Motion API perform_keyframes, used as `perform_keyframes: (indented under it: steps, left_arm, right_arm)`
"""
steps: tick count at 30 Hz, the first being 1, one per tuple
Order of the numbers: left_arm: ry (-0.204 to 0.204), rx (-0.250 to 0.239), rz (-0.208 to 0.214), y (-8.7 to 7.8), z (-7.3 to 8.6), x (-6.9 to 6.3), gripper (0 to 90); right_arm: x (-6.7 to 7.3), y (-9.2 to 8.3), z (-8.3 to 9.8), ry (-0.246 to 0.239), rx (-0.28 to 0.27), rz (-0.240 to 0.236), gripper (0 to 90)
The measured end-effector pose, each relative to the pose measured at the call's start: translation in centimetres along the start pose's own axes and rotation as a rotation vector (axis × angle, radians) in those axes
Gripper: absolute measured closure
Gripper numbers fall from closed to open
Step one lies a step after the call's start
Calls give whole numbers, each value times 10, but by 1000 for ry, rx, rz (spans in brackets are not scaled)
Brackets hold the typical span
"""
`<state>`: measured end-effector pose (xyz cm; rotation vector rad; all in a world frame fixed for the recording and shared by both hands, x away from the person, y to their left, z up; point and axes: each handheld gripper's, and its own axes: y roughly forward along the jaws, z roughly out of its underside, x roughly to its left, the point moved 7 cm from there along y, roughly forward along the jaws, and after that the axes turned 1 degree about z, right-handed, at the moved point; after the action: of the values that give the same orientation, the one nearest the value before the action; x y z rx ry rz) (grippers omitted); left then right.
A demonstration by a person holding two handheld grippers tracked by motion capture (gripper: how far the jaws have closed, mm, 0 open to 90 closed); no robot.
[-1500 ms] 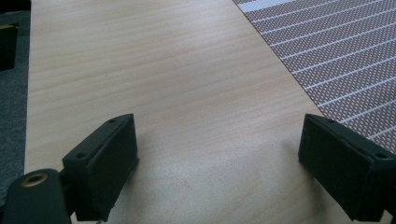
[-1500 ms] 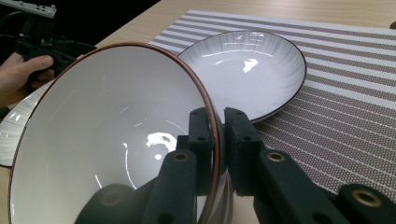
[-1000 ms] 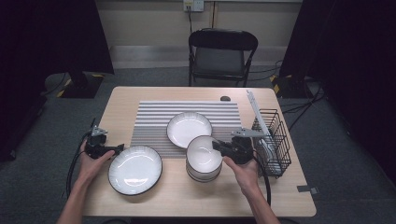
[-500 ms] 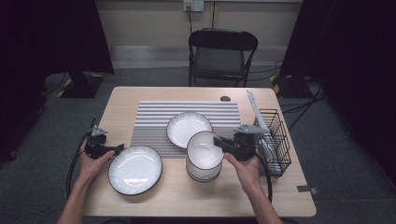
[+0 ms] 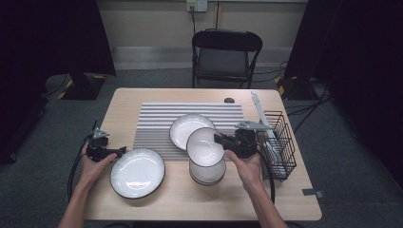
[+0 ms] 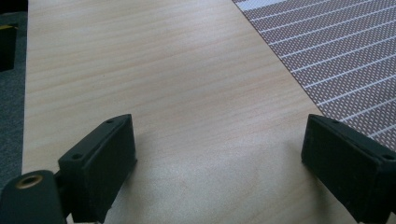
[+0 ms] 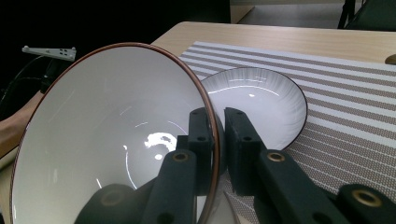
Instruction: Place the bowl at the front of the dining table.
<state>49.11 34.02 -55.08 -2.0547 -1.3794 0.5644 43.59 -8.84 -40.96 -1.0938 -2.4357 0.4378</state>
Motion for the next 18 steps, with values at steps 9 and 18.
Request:
perform_keyframes:
  steps: [9,18]
  left_arm:
    - [0,0,0,0,0,0,95]
    - [0,0,0,0,0,0,95]
  right_arm:
    - [5,10,-8,-4,5,-8,819]
    - [5,19,-21,-10,2,-2,820]
